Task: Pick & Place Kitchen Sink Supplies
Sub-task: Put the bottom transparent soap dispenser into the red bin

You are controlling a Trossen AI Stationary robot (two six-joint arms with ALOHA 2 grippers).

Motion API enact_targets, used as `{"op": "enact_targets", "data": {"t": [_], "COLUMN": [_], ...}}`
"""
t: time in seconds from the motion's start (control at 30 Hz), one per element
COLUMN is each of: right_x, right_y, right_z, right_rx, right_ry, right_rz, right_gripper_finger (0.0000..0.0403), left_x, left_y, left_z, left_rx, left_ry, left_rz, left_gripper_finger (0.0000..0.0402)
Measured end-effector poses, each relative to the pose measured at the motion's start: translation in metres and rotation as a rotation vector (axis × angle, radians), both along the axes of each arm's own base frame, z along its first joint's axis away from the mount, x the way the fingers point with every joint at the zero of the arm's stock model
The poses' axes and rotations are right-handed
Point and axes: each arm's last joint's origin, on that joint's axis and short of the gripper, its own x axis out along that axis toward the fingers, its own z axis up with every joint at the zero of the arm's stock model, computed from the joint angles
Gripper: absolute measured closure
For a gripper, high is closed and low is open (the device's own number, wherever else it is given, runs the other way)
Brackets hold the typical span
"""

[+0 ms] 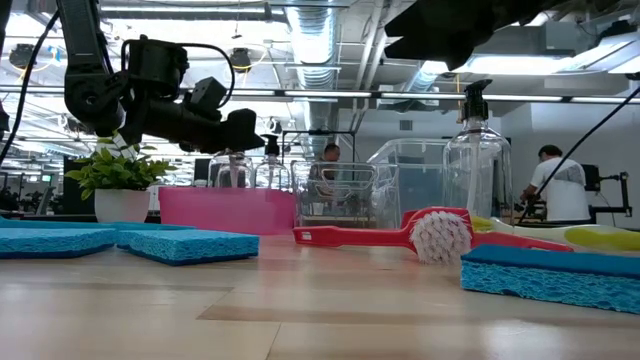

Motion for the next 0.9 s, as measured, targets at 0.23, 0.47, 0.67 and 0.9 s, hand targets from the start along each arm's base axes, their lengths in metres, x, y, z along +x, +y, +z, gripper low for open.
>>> {"op": "enact_targets", "data": {"t": [0.23,0.47,0.67,0.9], "right_x": [-0.0001,-0.0001,-0.0001,-0.0001], "right_y": [0.0002,0.0002,0.0002,0.0002], "right_z": [-0.0003,-0.0003,-0.0003,-0.0003], "right_rx": [-0.001,-0.001,-0.001,-0.001], "right_ry": [0.003,0.003,0.003,0.003], "right_rz": [0.001,0.001,0.001,0.001], "right_gripper_finger": [0.0163,0.0163,0.0163,0.0163], "left_x": [-0.0004,-0.0005,-0.0016,-0.0018], "left_y": [0.0003,0.0003,0.0011,0.0012], "left_z": [0.0,0.0,-0.0001,-0.0001], "left_rx": [0.0,0.0,-0.001,-0.003], "left_ry": [0.001,0.001,0.0,-0.002], "left_rz": [0.017,0.021,0.065,0.074], "left_gripper_finger": [0.0121,0.0121,0.0121,0.0121]}}
